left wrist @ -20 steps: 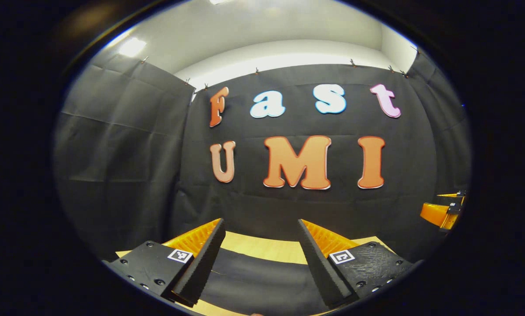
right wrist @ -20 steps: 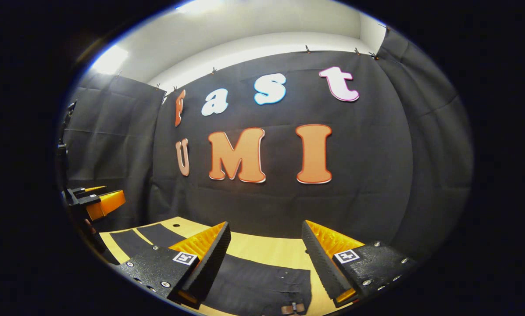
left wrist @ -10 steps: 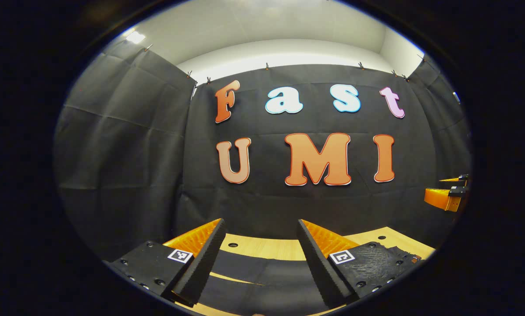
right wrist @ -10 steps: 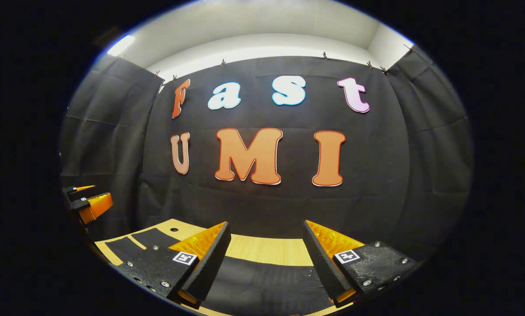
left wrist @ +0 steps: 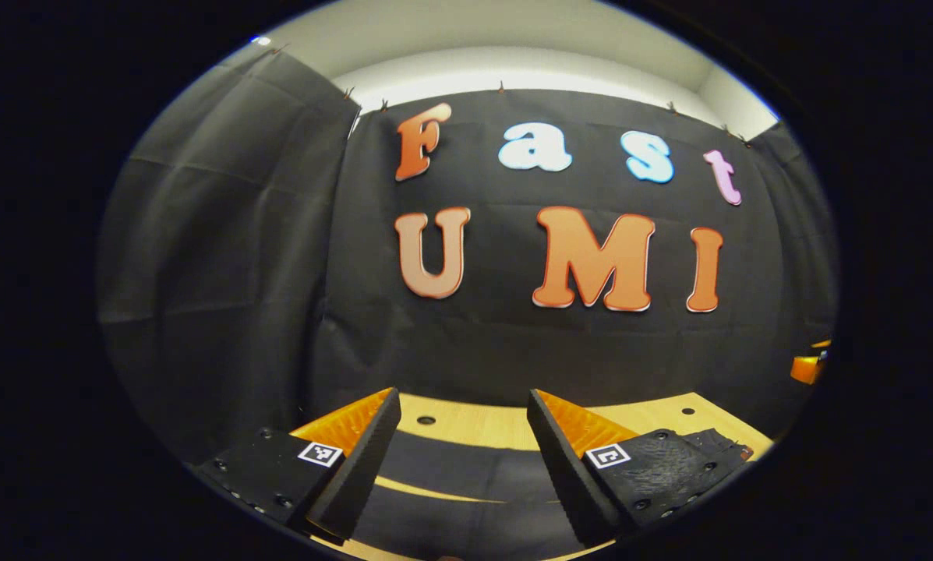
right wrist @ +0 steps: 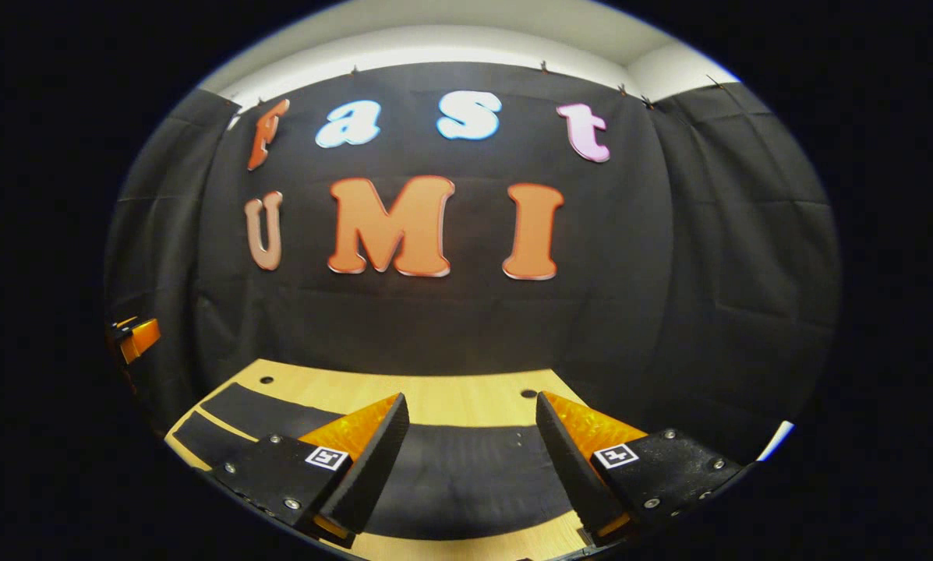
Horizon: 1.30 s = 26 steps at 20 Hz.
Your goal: Grasp the waist and the cuffs of the jeans and fold them to make the two legs overlap; first hold the waist and fold one-third of the jeans toward the cuffs, then hold the cuffs and fold the remaining one-third in the same direction to finish folding.
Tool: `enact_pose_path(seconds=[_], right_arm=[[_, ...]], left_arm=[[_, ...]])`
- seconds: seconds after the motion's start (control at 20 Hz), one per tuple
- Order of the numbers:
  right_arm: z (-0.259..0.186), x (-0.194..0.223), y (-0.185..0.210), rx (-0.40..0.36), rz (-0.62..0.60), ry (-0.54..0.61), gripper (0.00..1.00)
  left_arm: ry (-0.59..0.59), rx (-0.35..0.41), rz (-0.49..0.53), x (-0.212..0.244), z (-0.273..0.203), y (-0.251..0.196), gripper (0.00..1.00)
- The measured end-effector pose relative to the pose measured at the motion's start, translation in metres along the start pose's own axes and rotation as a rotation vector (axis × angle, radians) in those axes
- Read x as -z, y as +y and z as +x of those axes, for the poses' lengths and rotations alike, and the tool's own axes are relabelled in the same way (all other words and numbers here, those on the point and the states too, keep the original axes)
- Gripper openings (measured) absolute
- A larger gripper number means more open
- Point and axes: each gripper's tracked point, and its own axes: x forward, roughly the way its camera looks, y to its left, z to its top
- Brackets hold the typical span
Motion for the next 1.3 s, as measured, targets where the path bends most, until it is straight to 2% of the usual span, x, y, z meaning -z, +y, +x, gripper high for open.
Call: enact_pose_path(seconds=[0.25,0.55,0.75,0.95,1.05,1.3], right_arm=[[0.038,0.065,-0.041,0.072,0.123,0.204,0.99],[0.069,0.157,-0.086,0.156,0.350,0.523,0.98],[0.079,0.220,-0.112,0.202,0.517,0.716,0.97],[0.085,0.260,-0.124,0.248,0.615,0.842,0.95],[0.086,0.272,-0.129,0.284,0.656,0.882,0.95],[0.087,0.302,-0.134,0.391,0.759,0.975,0.95]], left_arm=[[0.193,-0.083,-0.055,0.056,0.039,0.029,0.98],[0.511,-0.236,-0.290,0.143,0.061,0.065,0.97],[0.687,-0.377,-0.445,0.200,0.047,0.094,0.98],[0.842,-0.491,-0.566,0.240,0.030,0.124,0.98],[0.929,-0.538,-0.584,0.261,0.024,0.140,0.95],[1.073,-0.624,-0.633,0.293,0.009,0.177,1.00]])
